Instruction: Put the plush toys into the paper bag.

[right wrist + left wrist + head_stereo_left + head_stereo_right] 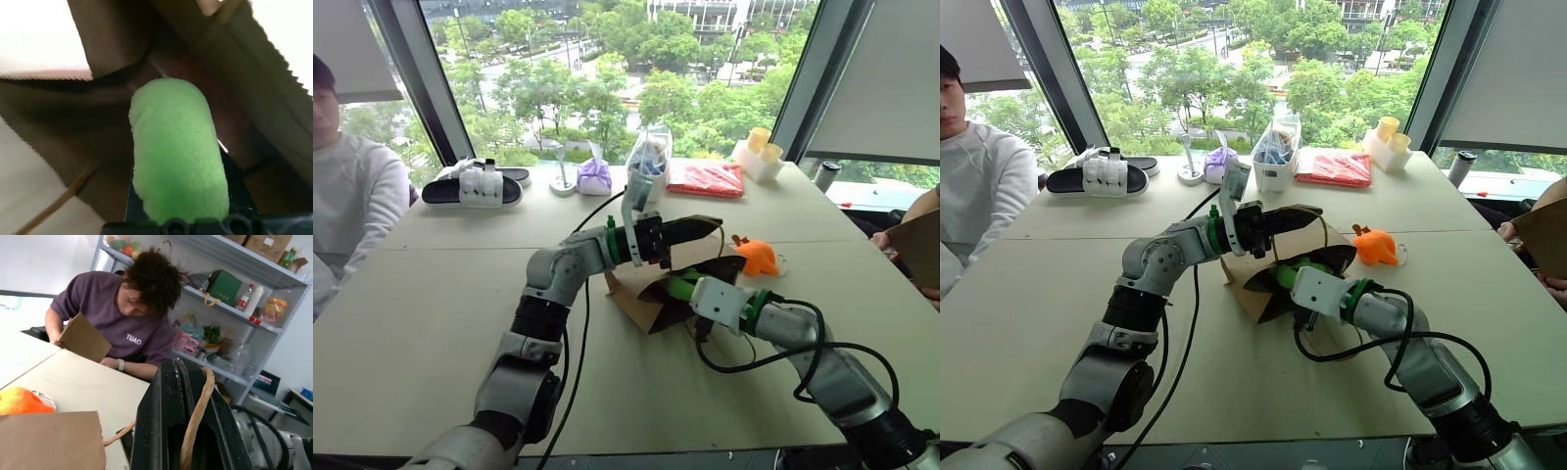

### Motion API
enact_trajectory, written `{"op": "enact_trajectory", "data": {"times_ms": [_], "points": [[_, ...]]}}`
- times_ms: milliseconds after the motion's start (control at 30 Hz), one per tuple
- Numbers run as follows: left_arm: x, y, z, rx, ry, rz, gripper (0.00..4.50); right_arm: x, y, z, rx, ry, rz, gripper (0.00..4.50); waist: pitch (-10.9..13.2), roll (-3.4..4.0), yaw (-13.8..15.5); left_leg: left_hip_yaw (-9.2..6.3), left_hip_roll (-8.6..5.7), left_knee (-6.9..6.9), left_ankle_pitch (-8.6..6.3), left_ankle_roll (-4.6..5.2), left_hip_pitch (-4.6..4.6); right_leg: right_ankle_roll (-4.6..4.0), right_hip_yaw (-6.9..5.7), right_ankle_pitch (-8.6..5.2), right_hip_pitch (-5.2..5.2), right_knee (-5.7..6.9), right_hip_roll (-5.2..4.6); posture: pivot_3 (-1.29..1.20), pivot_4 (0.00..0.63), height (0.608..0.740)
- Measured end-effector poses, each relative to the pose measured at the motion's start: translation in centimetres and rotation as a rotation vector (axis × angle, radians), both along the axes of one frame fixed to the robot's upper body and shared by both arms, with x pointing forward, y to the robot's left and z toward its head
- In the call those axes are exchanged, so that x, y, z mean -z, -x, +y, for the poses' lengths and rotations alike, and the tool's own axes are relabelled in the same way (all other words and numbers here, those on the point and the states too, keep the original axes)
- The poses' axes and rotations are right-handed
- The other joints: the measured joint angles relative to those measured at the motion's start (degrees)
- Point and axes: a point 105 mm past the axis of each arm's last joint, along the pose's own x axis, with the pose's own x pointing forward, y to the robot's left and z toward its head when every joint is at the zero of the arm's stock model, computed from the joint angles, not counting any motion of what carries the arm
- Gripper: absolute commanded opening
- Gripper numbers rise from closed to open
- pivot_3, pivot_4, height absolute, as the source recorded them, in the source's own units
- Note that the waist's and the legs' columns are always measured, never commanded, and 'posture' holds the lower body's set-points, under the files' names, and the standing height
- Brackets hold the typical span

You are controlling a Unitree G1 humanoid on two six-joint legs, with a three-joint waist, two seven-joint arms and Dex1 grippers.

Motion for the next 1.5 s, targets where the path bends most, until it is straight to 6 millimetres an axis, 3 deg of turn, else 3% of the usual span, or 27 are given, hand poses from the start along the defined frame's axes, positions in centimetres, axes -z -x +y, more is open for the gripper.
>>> {"op": "enact_trajectory", "data": {"times_ms": [67,167,367,400,567,700,800,867,933,1033,1100,1200,1333,1500], "points": [[-0.2,0.0,0.2,-0.001,0.013,0.016,0.00,-0.1,-0.6,0.3,-0.003,0.020,-0.019,0.02,0.0,0.01,0.0,0.00,0.00,0.00,0.01,-0.01,0.00,0.00,0.00,0.00,-0.01,0.00,0.00,0.00,0.150,0.740],[-0.2,0.0,0.2,-0.002,0.017,0.020,0.00,0.0,-1.1,0.5,0.004,0.039,-0.028,1.31,0.0,0.01,0.0,0.00,0.00,0.00,0.07,-0.13,0.00,0.00,0.00,0.00,-0.02,0.01,0.00,0.00,0.150,0.740],[-0.3,-0.6,0.4,-0.036,0.024,0.026,0.00,0.1,-1.3,0.1,0.047,0.009,-0.031,4.34,0.0,0.01,0.1,-0.02,-0.03,0.00,0.07,-0.12,-0.01,-0.01,0.01,0.00,-0.01,0.00,-0.01,0.00,0.150,0.740],[-0.3,-0.9,0.5,-0.050,0.032,0.032,0.00,0.1,-1.0,-0.2,0.053,0.007,-0.035,4.44,0.0,0.01,0.1,-0.02,-0.03,0.00,0.06,-0.10,-0.01,-0.01,0.00,0.00,0.00,0.00,-0.01,0.00,0.150,0.740],[-0.4,-2.1,0.6,-0.120,0.036,0.020,0.00,-0.5,1.2,-1.7,0.082,-0.050,-0.030,4.44,0.0,0.01,0.2,-0.04,-0.04,0.00,0.03,-0.06,-0.04,0.00,0.01,0.00,-0.01,-0.02,-0.01,0.00,0.150,0.740],[-0.5,-2.7,0.6,-0.141,0.036,0.018,0.00,-4.7,3.1,-2.6,0.097,-0.105,-0.135,4.44,0.0,0.00,0.0,-0.02,-0.01,0.00,0.00,0.00,0.01,0.00,0.00,0.00,0.03,-0.02,0.01,0.00,0.150,0.740],[-0.3,-3.0,0.7,-0.151,0.036,0.021,0.00,-6.3,4.3,-3.1,0.111,-0.215,-0.149,4.44,0.0,-0.01,0.1,-0.07,0.00,0.00,0.00,0.00,-0.01,0.00,-0.04,0.00,0.03,-0.01,0.01,0.00,0.150,0.740],[-0.3,-3.1,0.7,-0.153,0.036,0.027,0.00,-7.6,4.9,-4.2,0.153,-0.341,-0.167,4.44,0.0,0.00,0.2,-0.09,-0.01,0.02,0.00,0.00,-0.01,0.00,-0.01,0.00,0.04,-0.01,-0.01,0.00,0.150,0.740],[-0.1,-3.2,0.7,-0.152,0.035,0.034,0.00,-8.9,4.7,-6.6,0.248,-0.446,-0.212,4.44,0.0,-0.01,0.2,-0.09,-0.03,0.06,-0.01,0.00,-0.01,0.00,-0.01,0.00,0.07,-0.01,-0.02,0.00,0.150,0.740],[-0.1,-3.3,0.9,-0.159,0.040,0.031,0.00,-9.2,3.3,-10.4,0.422,-0.696,-0.226,4.44,0.0,-0.01,0.2,-0.08,-0.03,0.07,0.00,0.01,0.02,-0.02,-0.01,0.01,0.06,0.05,-0.02,0.00,0.150,0.740],[-0.1,-3.3,0.9,-0.162,0.035,0.026,0.00,-7.9,1.6,-12.9,0.560,-0.879,-0.170,4.44,0.0,0.04,0.0,-0.08,-0.01,0.05,0.00,0.01,0.04,-0.04,0.04,0.02,0.02,0.10,-0.01,0.00,0.150,0.740],[-0.1,-3.4,1.3,-0.175,0.030,0.019,0.00,-4.9,-0.7,-15.1,0.718,-1.000,-0.061,4.44,0.0,0.09,-0.1,0.00,0.00,-0.02,0.00,0.00,0.03,-0.05,0.07,0.02,-0.11,0.17,-0.01,0.00,0.150,0.740],[-0.4,-3.3,1.4,-0.179,0.032,0.006,0.00,-2.9,-3.9,-15.7,0.808,-1.100,0.023,4.44,0.0,0.17,-0.2,0.12,-0.01,-0.09,0.01,-0.01,0.01,-0.05,0.15,0.02,-0.24,0.25,-0.02,0.00,0.150,0.740],[-0.4,-3.1,1.6,-0.185,0.033,-0.002,0.00,0.1,-9.3,-14.6,0.897,-0.964,0.184,4.44,0.0,0.18,-0.5,0.26,0.00,-0.12,0.02,-0.01,0.04,-0.05,0.18,0.03,-0.24,0.21,-0.02,0.00,0.150,0.740]]}}
